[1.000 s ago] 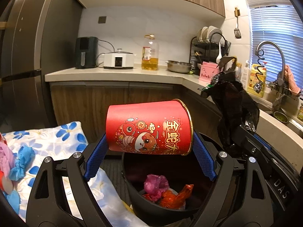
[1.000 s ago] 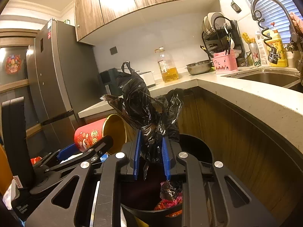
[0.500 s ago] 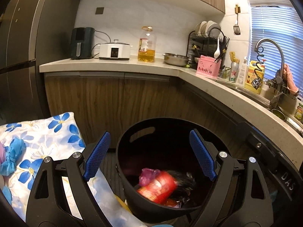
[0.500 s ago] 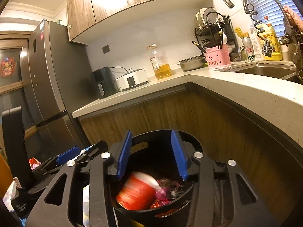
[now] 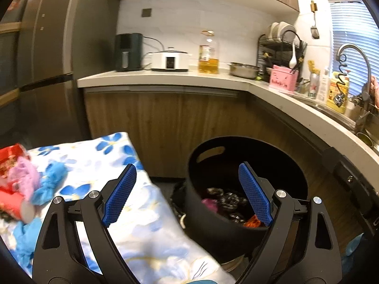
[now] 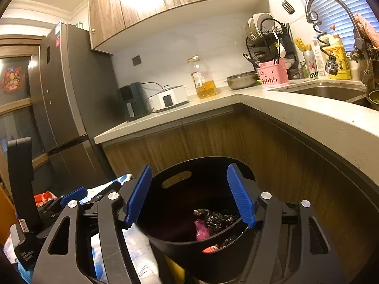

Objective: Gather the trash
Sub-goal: 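Move both tools back over the trash pile on the table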

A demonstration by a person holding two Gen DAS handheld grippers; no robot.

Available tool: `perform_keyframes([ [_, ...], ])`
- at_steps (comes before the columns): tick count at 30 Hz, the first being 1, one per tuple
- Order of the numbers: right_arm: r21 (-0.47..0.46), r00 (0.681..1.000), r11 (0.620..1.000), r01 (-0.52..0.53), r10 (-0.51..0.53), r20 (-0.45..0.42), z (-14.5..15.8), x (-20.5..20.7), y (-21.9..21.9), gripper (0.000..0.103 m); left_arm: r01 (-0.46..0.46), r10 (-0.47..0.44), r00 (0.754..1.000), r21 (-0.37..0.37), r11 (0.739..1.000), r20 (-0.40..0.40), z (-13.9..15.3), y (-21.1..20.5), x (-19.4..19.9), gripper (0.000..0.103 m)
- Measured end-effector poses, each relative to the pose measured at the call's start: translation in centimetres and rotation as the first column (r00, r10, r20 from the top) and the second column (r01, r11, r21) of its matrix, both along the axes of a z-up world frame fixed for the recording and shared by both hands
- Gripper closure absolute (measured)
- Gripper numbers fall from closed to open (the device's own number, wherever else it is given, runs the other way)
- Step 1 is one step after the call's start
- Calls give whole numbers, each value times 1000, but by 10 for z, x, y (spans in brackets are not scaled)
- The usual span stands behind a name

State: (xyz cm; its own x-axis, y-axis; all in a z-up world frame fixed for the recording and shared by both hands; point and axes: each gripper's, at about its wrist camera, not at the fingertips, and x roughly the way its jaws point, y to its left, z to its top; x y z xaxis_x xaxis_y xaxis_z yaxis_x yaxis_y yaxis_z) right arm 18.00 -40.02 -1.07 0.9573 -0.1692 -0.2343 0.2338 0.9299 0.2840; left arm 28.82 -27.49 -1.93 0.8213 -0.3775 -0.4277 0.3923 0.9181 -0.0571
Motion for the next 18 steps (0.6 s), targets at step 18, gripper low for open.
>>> perform_keyframes([
  [18, -50, 998, 997, -59, 60, 19, 14, -52, 67, 33, -205, 205, 977, -9, 979, 53, 19, 95, -74, 17],
])
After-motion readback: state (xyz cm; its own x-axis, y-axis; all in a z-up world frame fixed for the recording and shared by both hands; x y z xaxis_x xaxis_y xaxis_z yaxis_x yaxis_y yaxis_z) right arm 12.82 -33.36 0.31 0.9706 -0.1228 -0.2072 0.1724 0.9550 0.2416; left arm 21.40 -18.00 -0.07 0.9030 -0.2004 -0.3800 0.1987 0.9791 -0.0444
